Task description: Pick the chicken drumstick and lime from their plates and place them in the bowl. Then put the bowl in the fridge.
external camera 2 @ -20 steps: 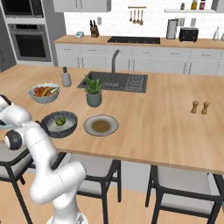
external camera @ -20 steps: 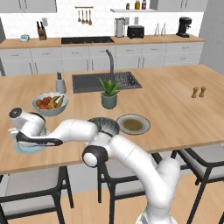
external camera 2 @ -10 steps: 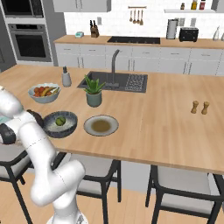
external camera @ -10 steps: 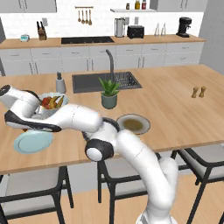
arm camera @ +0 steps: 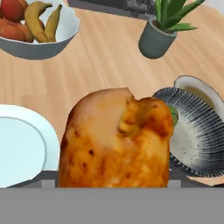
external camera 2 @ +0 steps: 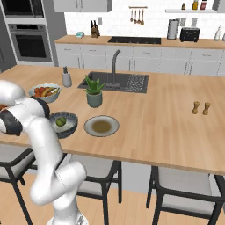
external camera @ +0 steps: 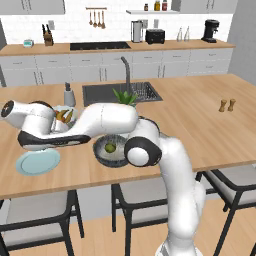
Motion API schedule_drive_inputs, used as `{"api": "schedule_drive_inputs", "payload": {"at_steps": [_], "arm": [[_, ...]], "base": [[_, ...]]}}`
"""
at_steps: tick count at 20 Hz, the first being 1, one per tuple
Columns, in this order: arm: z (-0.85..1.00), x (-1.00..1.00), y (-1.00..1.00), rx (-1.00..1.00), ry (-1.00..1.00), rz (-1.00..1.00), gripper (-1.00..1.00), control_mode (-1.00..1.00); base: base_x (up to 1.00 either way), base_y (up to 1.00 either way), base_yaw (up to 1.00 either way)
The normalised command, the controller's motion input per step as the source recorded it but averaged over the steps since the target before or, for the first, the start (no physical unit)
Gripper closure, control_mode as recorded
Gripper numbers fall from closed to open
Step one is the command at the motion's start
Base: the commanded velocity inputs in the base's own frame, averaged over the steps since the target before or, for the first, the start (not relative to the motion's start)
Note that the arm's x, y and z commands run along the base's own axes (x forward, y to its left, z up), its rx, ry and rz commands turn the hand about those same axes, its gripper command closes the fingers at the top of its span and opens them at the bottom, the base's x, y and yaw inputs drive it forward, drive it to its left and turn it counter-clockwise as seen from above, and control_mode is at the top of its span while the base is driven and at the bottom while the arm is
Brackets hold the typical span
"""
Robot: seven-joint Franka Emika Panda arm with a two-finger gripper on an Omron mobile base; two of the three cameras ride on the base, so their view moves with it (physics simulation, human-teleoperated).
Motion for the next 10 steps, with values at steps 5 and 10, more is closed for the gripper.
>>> {"api": "schedule_drive_inputs", "payload": {"at_steps": [5,10], "arm": [[0.00,0.07,-1.00,0.15,0.04,-0.05,1.00,-1.00],[0.07,0.26,-1.00,0.25,0.22,-0.07,1.00,-1.00]], "base": [[0.00,0.00,0.00],[0.00,0.00,0.00]]}}
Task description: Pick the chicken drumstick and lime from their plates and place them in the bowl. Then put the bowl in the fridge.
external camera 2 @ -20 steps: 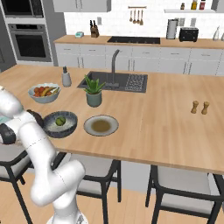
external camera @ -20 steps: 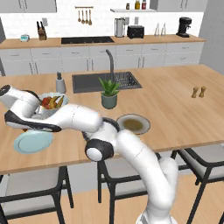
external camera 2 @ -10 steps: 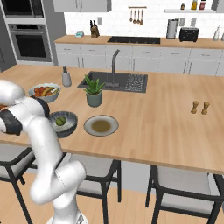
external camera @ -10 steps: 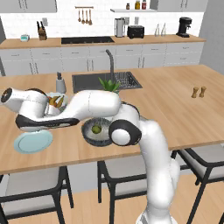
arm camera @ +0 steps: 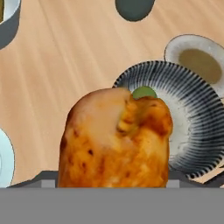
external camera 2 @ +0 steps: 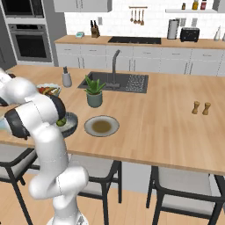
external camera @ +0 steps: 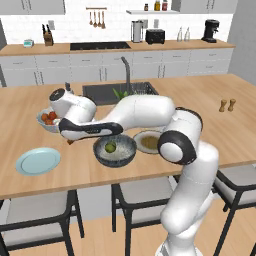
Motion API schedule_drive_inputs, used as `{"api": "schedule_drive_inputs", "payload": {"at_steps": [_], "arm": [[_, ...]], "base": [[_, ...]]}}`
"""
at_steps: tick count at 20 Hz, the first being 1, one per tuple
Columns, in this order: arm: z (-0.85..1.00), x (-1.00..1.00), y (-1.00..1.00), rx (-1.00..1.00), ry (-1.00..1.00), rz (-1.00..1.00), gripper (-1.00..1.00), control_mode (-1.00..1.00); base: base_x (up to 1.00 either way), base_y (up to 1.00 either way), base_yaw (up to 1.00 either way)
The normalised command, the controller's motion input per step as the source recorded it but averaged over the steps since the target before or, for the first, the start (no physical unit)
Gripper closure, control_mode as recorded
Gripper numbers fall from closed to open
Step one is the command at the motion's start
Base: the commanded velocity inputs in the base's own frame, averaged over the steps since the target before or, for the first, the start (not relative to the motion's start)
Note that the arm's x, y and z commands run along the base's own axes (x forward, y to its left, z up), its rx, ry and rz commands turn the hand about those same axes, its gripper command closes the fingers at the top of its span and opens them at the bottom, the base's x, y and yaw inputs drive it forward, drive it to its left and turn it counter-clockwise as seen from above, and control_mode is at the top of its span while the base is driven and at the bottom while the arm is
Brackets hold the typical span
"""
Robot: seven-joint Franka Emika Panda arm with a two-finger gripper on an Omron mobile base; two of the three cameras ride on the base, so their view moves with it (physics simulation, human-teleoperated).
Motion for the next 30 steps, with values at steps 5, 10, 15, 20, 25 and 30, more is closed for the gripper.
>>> {"api": "schedule_drive_inputs", "payload": {"at_steps": [5,10,15,20,25,30], "arm": [[-0.38,0.50,-1.00,0.13,0.23,-0.06,1.00,-1.00],[-0.81,0.81,-0.94,0.00,0.16,0.00,1.00,-1.00],[-0.50,0.96,-0.09,0.00,0.00,-0.01,1.00,-1.00],[-0.21,0.35,0.17,0.01,0.00,0.00,-1.00,-1.00],[0.10,-0.40,-0.06,0.02,-0.09,0.00,-1.00,-1.00],[0.55,-0.61,-0.27,0.08,-0.15,0.00,-1.00,-1.00]], "base": [[0.00,0.00,0.00],[0.00,0.00,0.00],[0.00,0.00,0.00],[0.00,0.00,0.00],[0.00,0.00,0.00],[0.00,0.00,0.00]]}}
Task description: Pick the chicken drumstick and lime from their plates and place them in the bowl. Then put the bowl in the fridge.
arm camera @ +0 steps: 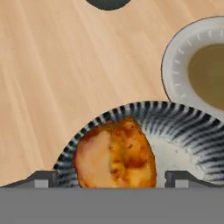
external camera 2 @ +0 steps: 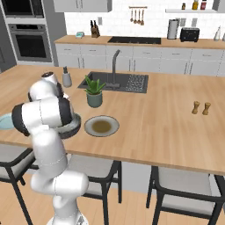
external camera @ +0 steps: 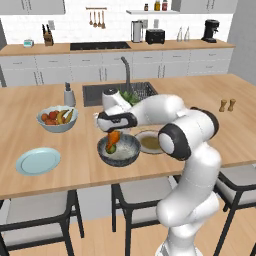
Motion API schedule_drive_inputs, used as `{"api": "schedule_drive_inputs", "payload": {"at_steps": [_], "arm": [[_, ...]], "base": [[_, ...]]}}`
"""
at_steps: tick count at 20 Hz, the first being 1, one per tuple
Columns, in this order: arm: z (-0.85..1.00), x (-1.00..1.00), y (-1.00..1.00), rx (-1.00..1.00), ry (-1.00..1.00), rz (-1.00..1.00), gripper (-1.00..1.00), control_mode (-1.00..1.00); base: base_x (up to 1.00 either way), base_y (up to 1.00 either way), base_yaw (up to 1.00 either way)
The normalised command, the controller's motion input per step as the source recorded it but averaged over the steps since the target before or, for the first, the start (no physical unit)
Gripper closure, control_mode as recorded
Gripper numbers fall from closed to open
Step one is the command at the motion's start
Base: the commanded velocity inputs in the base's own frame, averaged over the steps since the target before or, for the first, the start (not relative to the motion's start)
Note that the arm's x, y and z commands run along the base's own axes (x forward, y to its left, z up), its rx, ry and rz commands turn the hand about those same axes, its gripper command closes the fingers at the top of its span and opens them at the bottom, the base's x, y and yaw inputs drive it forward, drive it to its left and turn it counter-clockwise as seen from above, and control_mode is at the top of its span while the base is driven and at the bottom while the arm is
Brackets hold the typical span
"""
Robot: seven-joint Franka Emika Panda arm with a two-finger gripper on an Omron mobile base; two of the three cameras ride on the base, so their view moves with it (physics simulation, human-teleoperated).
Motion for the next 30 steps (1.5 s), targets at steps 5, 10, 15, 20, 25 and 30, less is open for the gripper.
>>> {"api": "schedule_drive_inputs", "payload": {"at_steps": [5,10,15,20,25,30], "arm": [[0.65,-0.54,-0.62,0.17,-0.11,0.00,-1.00,-1.00],[0.48,-1.00,-0.98,0.30,-0.07,0.02,-1.00,-1.00],[-0.35,-0.78,-0.36,0.09,0.00,0.10,-1.00,-1.00],[-0.52,-0.02,0.06,0.01,0.01,0.02,-1.00,-1.00],[-0.25,0.23,0.09,0.00,0.07,0.00,-1.00,-1.00],[-0.18,0.46,0.07,0.00,0.11,0.00,-1.00,-1.00]], "base": [[0.00,0.00,0.00],[0.00,0.00,0.00],[0.00,0.00,0.00],[0.00,0.00,0.00],[0.00,0.00,0.00],[0.00,0.00,0.00]]}}
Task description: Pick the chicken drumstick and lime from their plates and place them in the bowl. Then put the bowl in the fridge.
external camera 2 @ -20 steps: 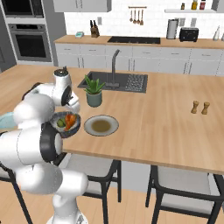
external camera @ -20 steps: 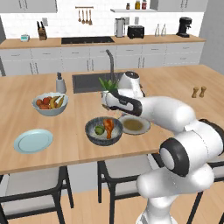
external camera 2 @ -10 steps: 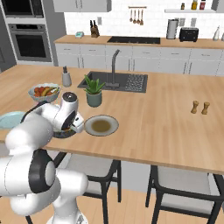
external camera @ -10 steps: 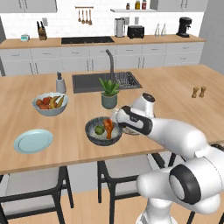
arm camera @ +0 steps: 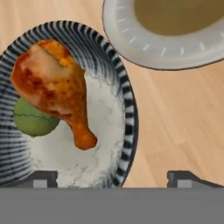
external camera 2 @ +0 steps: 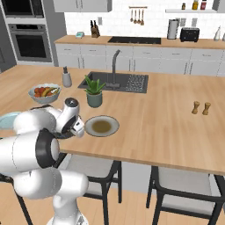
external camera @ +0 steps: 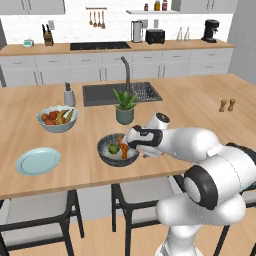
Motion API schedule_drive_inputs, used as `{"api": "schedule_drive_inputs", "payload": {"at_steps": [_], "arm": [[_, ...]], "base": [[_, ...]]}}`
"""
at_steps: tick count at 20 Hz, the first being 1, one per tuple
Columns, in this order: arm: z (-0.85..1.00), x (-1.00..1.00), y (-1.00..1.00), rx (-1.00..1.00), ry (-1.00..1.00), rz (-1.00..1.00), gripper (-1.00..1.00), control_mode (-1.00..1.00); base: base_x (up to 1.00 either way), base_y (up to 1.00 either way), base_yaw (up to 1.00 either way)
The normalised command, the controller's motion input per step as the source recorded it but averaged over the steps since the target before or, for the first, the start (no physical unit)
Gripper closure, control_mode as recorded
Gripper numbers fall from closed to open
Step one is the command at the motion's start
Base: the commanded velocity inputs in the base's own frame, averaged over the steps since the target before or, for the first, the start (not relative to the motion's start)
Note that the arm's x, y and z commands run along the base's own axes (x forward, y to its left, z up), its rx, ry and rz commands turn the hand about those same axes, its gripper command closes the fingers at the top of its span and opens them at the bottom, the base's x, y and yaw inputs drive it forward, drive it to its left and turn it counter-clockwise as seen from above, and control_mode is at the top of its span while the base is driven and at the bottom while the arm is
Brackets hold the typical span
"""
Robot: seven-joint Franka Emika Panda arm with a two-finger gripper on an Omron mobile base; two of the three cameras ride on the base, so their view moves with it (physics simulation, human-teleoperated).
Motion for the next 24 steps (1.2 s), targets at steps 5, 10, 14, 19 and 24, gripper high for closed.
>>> {"api": "schedule_drive_inputs", "payload": {"at_steps": [5,10,14,19,24], "arm": [[-0.42,0.34,0.17,0.00,0.18,0.00,1.00,-1.00],[-0.16,0.05,0.08,-0.01,0.09,0.00,1.00,-1.00],[0.03,-0.02,0.00,0.00,-0.02,0.00,1.00,-1.00],[0.44,-0.28,0.00,0.00,-0.10,0.00,1.00,-1.00],[0.90,-0.68,-0.01,0.00,-0.06,-0.05,1.00,-1.00]], "base": [[0.00,0.00,0.00],[0.00,0.00,0.00],[0.00,0.00,0.00],[0.00,0.00,0.00],[0.00,0.00,0.00]]}}
